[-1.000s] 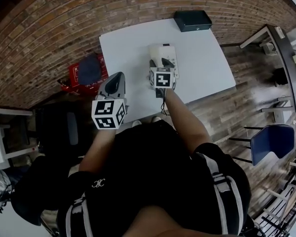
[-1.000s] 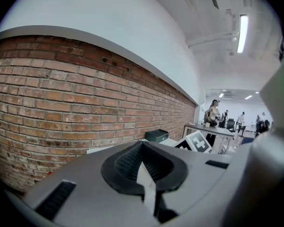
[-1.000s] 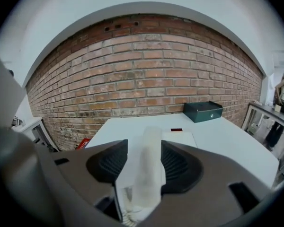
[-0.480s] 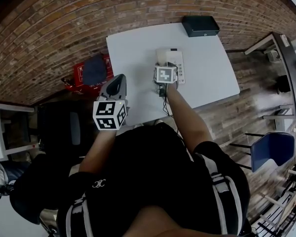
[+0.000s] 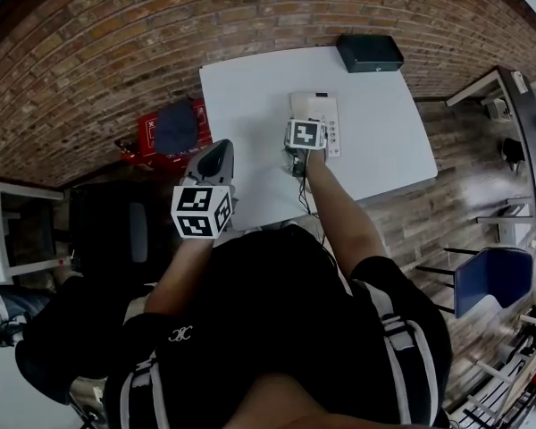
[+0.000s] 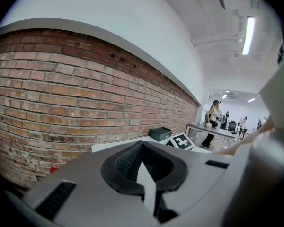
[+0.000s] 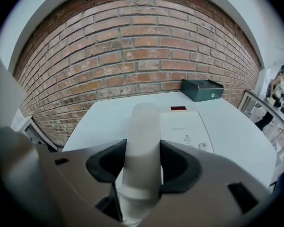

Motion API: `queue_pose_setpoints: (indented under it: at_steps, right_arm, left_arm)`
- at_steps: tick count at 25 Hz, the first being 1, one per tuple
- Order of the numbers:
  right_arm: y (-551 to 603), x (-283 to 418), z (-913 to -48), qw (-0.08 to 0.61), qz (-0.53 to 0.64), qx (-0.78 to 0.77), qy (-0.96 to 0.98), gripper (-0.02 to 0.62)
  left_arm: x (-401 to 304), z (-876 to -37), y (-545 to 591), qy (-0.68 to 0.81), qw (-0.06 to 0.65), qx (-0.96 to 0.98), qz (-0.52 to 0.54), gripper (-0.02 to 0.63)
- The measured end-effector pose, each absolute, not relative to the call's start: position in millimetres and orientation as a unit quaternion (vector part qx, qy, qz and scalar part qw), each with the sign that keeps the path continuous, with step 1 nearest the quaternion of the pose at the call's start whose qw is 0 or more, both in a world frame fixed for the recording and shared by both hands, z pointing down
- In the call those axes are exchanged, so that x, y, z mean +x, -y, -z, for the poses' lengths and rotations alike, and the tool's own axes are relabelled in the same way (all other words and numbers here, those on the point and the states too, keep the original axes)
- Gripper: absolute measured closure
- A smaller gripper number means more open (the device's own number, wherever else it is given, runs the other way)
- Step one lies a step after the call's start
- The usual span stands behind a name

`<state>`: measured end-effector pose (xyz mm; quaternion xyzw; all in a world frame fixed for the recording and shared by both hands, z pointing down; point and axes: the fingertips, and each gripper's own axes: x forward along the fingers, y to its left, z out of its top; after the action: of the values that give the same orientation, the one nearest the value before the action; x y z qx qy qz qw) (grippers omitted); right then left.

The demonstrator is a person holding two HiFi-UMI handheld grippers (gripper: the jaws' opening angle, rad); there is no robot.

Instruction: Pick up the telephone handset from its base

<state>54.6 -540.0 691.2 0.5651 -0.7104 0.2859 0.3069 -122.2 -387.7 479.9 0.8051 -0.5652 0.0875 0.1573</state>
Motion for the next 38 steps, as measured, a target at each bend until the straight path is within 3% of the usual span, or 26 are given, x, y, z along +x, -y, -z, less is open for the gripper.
queue_pose_setpoints:
  at_steps: [12, 29, 38]
  right_arm:
    - [534, 56, -626, 0.235, -0.241, 0.590, 0.734, 0.394]
    - [457, 70, -487, 0.067, -0.117, 0.596, 0.791, 0.394]
    - [412, 81, -459, 0.029, -0.087, 0.613, 0.785, 0.394]
  left_arm:
    - [-116, -476, 391, 0.557, 0.152, 0.813, -0.078, 0.606]
    - [-91, -467, 403, 0.535, 0.135, 0.832, -0.063, 0.606]
    - [-75, -464, 401, 0.516, 0.118, 0.846, -0.055, 0.605]
